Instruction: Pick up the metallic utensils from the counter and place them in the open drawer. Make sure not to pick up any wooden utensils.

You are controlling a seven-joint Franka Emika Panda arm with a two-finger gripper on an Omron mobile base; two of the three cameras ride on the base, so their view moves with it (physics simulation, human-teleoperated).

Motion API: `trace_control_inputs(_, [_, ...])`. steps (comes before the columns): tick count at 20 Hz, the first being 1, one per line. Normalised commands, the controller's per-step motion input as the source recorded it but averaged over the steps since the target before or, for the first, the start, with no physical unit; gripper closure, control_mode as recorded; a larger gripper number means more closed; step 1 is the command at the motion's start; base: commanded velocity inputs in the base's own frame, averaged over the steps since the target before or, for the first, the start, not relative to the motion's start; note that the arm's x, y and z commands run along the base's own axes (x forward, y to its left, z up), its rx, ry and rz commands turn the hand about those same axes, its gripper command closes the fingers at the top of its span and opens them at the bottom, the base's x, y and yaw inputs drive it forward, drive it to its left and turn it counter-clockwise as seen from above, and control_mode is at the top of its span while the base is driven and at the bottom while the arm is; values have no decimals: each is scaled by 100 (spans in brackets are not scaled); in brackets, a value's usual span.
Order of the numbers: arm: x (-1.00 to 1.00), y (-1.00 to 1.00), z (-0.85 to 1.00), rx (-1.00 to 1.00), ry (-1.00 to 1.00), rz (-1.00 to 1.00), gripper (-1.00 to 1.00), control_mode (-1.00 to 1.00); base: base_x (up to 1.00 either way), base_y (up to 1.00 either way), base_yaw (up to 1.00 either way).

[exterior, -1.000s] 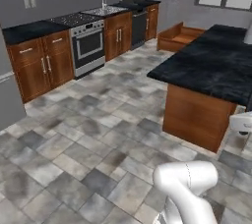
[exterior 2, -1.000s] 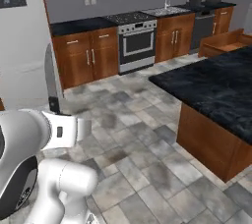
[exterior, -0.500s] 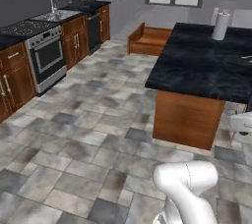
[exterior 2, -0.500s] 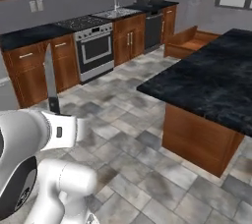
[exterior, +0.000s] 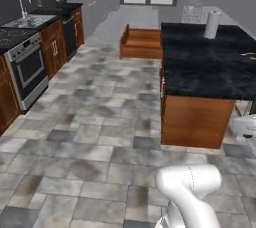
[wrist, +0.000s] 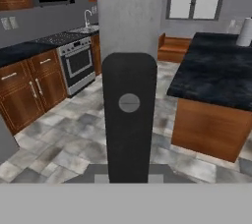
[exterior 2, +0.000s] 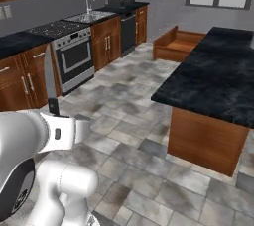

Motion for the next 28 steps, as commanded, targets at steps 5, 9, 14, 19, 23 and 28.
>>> trace_control_inputs(5, [0, 0, 0, 0, 0, 0, 100, 100, 29, 100, -26])
trace_control_inputs(9, [0, 0, 0, 0, 0, 0, 100, 100, 40, 100, -27])
trace_control_inputs(14, [0, 0, 0, 0, 0, 0, 100, 100, 94, 100, -28])
trace_control_inputs(19, [0, 0, 0, 0, 0, 0, 100, 100, 100, 85, -18])
trace_control_inputs(23, [0, 0, 0, 0, 0, 0, 100, 100, 100, 95, -19])
trace_control_inputs(28, [0, 0, 0, 0, 0, 0, 100, 100, 100, 53, -14])
